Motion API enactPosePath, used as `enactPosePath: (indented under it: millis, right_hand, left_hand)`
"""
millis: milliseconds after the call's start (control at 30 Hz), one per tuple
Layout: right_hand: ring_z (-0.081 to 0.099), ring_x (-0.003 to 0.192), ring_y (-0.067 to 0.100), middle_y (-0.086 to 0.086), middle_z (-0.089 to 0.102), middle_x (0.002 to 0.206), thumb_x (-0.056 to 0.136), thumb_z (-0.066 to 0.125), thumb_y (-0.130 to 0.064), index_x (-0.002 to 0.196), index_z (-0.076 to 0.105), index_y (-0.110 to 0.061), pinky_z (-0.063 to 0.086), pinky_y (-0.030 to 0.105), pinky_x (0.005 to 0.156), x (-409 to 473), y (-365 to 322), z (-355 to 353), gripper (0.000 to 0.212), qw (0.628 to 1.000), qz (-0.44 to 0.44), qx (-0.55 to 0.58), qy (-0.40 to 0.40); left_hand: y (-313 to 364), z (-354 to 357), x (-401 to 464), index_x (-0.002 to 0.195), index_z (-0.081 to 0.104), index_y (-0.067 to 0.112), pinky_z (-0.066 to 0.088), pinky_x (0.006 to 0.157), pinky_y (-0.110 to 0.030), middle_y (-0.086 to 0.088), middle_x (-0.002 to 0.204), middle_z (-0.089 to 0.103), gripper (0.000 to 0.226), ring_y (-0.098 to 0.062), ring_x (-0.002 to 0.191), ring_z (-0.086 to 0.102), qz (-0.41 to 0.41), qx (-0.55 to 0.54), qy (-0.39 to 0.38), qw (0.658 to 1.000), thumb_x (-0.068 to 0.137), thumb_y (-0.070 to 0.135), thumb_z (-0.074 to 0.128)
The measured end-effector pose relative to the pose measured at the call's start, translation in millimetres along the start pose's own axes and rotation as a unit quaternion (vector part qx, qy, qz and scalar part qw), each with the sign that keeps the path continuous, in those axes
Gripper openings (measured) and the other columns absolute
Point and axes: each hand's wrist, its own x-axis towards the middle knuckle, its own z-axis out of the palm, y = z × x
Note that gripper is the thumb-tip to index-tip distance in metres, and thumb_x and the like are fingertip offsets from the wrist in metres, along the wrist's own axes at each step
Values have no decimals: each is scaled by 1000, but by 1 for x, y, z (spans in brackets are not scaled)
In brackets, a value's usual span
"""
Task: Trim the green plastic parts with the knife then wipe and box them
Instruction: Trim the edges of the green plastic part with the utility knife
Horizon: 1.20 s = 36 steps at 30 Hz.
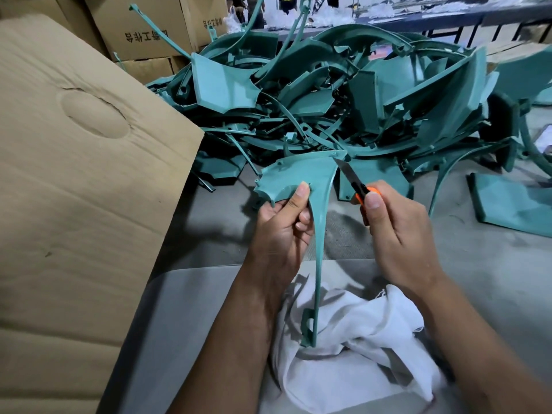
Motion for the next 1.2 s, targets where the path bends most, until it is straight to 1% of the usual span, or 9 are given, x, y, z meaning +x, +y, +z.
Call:
enactPosePath:
  millis: [100,200,333,467,667,833,1000,1100,1200]
  right_hand:
    - [44,67,20,-1,47,74,109,40,-36,91,53,-12,34,37,61,1,-5,3,33,999,-19,-41,7]
    - [43,77,22,1,49,82,106,42,-42,100,54,-10,35,40,68,2,-5,3,35,998,-32,-51,-12]
    - [44,77,23,-1,49,79,108,35,-41,95,53,-11,37,42,68,2,-3,2,38,998,-40,-48,-28]
    - [43,73,23,-2,45,76,109,33,-41,90,46,-16,36,43,65,3,-1,1,34,998,-24,-46,-29]
    - [40,72,21,-5,42,75,109,32,-44,88,40,-23,29,37,65,3,0,1,31,998,-22,-54,-20]
    - [39,73,21,-3,45,74,110,32,-46,89,48,-14,29,38,63,3,0,3,42,995,-28,-91,-4]
    - [38,69,22,-2,42,73,110,35,-44,84,39,-18,23,36,62,6,11,-1,37,993,33,-108,35]
    - [36,66,23,-3,39,71,111,37,-39,81,39,-14,24,39,59,6,15,-8,39,994,40,-68,80]
    - [41,62,20,-2,41,70,111,33,-40,81,44,-11,28,30,58,4,6,-2,43,999,-15,-28,44]
  left_hand:
    - [-4,6,-3,92,59,8,34,38,-7,5,59,56,16,1,40,45,-17,-34,11,999,79,12,69]
    - [-4,11,-3,93,54,8,34,36,-7,2,62,54,21,0,38,44,-25,-65,27,997,76,8,67]
    - [-2,14,-4,98,53,8,33,35,-7,1,71,48,26,1,40,41,-26,-79,36,996,75,7,65]
    - [-1,12,-5,119,39,13,33,33,-9,1,71,44,48,0,41,39,-45,-86,30,995,78,8,63]
    - [-1,9,-4,101,48,8,34,33,-11,2,68,42,22,0,41,38,-63,-81,2,995,83,9,60]
    - [-2,6,-3,100,49,9,35,34,-10,-1,75,29,21,1,41,38,-74,-79,-12,994,83,12,63]
    - [2,1,-3,93,49,4,36,35,-10,-1,75,34,33,-1,39,41,-98,-126,-48,986,73,7,76]
    - [2,2,-2,93,48,5,37,34,-11,-1,75,34,21,-1,38,41,-91,-137,-41,985,85,8,67]
    - [1,4,-2,93,48,6,36,34,-11,1,73,30,13,0,38,39,-84,-125,-32,988,87,9,59]
